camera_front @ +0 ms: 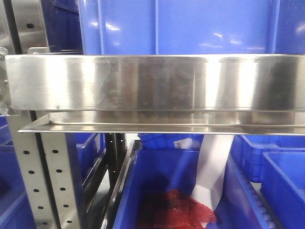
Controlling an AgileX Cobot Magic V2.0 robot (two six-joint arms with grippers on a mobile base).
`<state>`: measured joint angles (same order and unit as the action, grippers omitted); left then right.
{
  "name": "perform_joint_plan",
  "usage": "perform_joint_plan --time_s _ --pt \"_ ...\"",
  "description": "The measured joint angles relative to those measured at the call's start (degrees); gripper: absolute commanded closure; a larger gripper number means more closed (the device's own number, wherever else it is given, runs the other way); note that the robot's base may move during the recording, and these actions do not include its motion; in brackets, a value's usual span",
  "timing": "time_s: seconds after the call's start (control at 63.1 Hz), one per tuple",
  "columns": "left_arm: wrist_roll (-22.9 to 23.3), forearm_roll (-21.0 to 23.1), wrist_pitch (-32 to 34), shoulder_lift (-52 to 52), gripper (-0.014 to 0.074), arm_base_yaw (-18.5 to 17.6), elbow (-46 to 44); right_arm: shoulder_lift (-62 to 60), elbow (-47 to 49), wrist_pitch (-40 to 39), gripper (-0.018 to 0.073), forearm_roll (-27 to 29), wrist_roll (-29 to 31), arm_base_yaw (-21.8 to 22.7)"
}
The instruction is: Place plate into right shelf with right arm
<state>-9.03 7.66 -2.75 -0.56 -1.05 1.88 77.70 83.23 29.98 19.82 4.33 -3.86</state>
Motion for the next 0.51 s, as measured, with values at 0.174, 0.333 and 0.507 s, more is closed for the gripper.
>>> perform_joint_plan --time_s 0.174,0.333,0.507 --pt "0.00 0.00 0.00 0.00 0.0724 0.00 0.00 -6.79 -3.87 -1.97 0.0507 -4.80 0.09 3.65" --pt "0.00 0.00 0.00 0.00 0.0724 0.00 0.00 -16.37 -14.53 -9.18 0.0507 -11.91 0.09 4.30" --pt "0.00 0.00 0.00 0.00 0.0724 0.00 0.00 -28.26 -31.63 -20.80 0.0507 -15.00 0.09 4.30"
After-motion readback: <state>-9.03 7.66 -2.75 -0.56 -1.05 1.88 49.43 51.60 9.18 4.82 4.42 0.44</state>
